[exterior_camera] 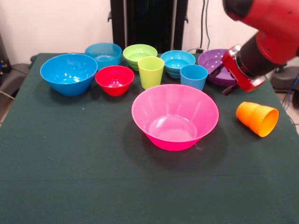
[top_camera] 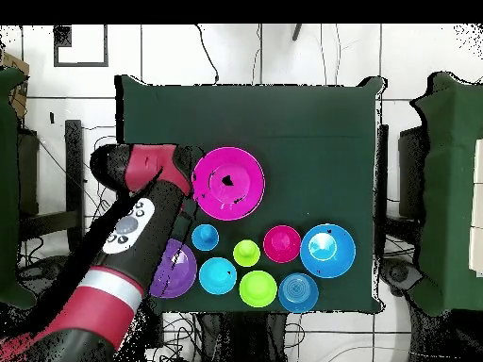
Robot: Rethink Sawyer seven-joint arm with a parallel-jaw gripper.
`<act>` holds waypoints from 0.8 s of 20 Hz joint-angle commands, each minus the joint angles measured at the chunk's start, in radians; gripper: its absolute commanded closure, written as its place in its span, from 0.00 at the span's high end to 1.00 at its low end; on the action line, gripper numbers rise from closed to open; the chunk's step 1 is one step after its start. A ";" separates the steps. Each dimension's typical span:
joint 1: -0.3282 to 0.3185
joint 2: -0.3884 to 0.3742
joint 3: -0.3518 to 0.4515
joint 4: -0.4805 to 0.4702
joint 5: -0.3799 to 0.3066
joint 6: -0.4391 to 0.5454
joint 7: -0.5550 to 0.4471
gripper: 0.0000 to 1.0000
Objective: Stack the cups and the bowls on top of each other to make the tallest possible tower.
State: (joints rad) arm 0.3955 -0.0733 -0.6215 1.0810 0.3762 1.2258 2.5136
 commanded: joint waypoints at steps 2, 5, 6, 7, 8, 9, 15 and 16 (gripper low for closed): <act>-0.021 0.116 -0.005 -0.340 0.021 0.222 0.320 1.00; -0.043 0.112 0.006 -0.408 0.036 0.308 0.313 1.00; -0.049 0.114 0.007 -0.426 0.039 0.324 0.316 1.00; -0.060 0.133 0.003 -0.476 0.051 0.356 0.332 1.00; -0.065 0.146 0.000 -0.503 0.060 0.366 0.347 1.00; -0.075 0.175 -0.007 -0.556 0.086 0.383 0.387 1.00; -0.113 0.281 -0.093 -0.758 0.202 0.466 0.504 1.00; -0.122 0.300 -0.113 -0.780 0.215 0.460 0.508 1.00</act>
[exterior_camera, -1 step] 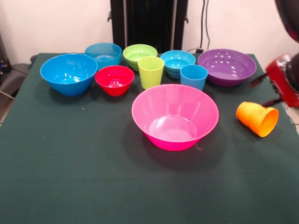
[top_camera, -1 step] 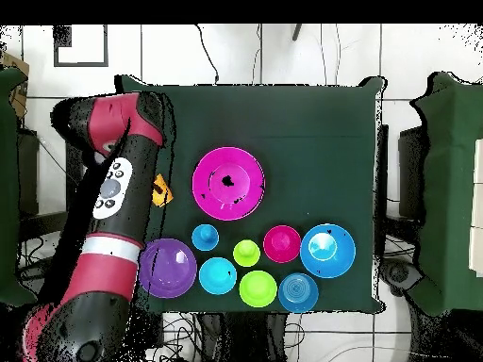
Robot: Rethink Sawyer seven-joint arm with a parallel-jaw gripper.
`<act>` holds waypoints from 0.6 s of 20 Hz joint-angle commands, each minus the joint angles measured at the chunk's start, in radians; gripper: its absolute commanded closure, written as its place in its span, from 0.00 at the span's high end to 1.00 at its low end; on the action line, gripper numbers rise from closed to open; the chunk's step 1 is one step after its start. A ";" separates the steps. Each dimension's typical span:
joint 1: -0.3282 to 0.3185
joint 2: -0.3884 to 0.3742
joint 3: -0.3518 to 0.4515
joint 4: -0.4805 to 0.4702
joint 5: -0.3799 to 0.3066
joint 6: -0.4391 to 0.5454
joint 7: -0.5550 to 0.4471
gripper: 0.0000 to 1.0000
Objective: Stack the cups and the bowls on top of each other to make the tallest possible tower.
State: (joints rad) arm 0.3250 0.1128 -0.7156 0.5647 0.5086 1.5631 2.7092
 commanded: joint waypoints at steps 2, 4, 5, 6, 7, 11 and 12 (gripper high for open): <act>-0.067 0.150 -0.054 -0.296 0.105 0.102 0.319 1.00; -0.085 0.196 -0.099 -0.330 0.128 0.074 0.336 1.00; -0.094 0.214 -0.123 -0.346 0.141 0.068 0.344 1.00; -0.098 0.224 -0.141 -0.352 0.153 0.064 0.346 1.00; -0.102 0.237 -0.160 -0.360 0.159 0.057 0.351 1.00; -0.097 0.250 -0.196 -0.343 0.168 0.048 0.344 1.00; -0.094 0.247 -0.198 -0.333 0.168 0.050 0.337 1.00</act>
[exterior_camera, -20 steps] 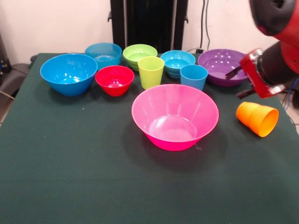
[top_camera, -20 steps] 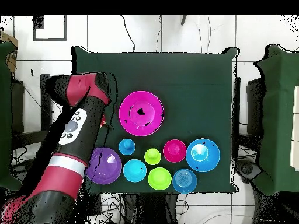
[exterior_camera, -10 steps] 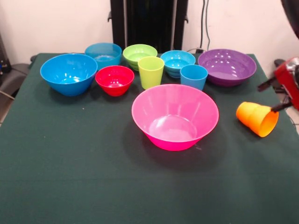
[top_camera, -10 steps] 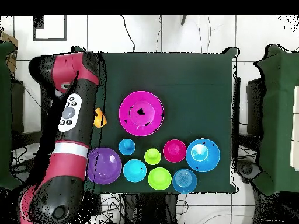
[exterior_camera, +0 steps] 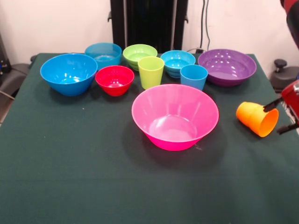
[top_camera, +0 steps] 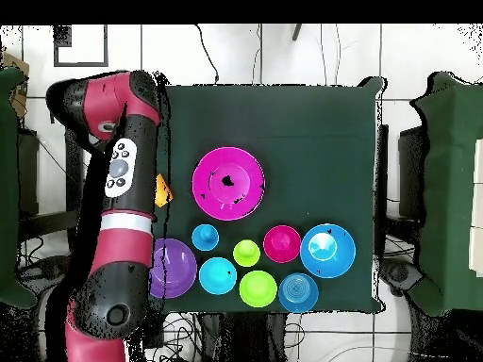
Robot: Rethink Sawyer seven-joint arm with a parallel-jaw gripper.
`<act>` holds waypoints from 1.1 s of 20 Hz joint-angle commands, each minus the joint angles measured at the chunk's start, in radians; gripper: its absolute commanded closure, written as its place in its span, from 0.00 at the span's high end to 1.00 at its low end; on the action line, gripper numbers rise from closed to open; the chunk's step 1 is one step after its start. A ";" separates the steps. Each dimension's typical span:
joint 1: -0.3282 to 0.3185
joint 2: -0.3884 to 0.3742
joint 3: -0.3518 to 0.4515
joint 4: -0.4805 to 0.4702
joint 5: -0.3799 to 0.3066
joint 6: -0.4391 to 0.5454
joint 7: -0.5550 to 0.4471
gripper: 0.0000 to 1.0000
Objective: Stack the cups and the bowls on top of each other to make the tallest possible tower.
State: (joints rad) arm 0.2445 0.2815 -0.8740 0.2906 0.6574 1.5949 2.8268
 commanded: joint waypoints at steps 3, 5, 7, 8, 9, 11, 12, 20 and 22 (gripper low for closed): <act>0.005 0.071 -0.038 -0.028 0.017 0.023 0.209 1.00; 0.020 0.062 -0.034 -0.013 0.022 0.037 0.209 1.00; 0.045 0.031 -0.014 0.026 0.019 0.055 0.197 1.00; 0.061 0.010 0.000 0.052 0.017 0.066 0.190 1.00; 0.082 -0.017 0.019 0.082 0.016 0.077 0.187 1.00; 0.101 -0.049 0.040 0.113 0.018 0.092 0.177 1.00; 0.106 -0.059 0.045 0.120 0.021 0.098 0.174 1.00; 0.135 -0.137 0.073 0.211 0.001 0.126 0.113 1.00; 0.151 -0.175 0.084 0.297 -0.044 0.096 0.061 1.00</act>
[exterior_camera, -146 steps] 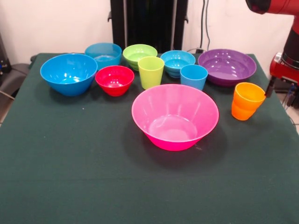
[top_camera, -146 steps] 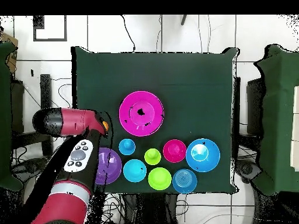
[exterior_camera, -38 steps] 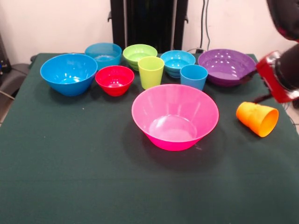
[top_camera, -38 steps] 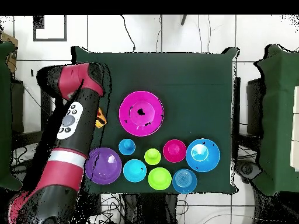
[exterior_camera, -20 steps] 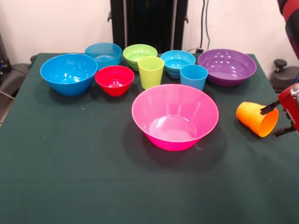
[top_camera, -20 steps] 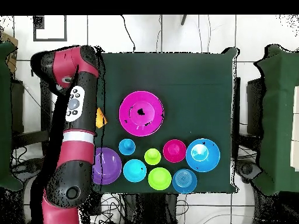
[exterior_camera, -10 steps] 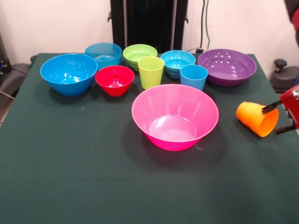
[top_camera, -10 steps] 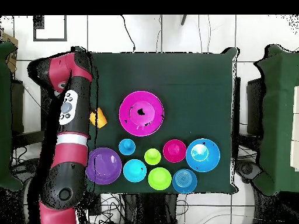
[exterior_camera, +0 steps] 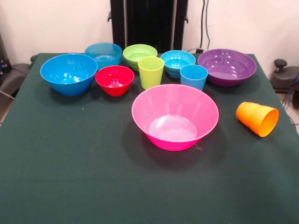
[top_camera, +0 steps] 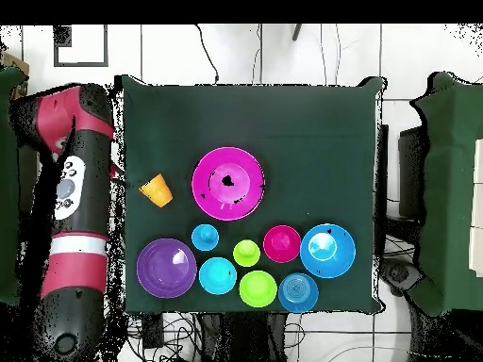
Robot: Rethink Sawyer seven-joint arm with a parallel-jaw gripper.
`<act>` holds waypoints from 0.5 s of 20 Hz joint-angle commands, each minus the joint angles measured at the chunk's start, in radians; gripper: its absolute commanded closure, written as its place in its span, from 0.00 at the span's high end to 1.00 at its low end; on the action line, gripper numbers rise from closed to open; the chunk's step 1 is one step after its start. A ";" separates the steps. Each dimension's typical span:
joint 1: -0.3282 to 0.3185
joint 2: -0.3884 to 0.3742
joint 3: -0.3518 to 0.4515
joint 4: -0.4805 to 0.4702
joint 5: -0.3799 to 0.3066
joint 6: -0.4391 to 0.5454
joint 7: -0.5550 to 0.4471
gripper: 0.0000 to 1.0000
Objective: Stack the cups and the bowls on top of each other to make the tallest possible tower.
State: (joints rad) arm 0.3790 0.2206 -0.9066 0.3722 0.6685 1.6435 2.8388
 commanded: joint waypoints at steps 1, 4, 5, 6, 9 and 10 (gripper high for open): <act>0.024 -0.131 0.119 0.257 -0.078 0.028 0.023 1.00; 0.032 -0.143 0.119 0.313 -0.107 -0.015 -0.009 1.00; 0.034 -0.145 0.118 0.331 -0.118 -0.035 -0.021 1.00; 0.035 -0.146 0.117 0.340 -0.123 -0.045 -0.026 1.00; 0.035 -0.145 0.111 0.360 -0.151 -0.075 -0.039 1.00; 0.032 -0.144 0.113 0.361 -0.158 -0.082 -0.042 1.00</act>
State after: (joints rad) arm 0.4266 0.0840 -0.9027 0.5705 0.6182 1.6437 2.8388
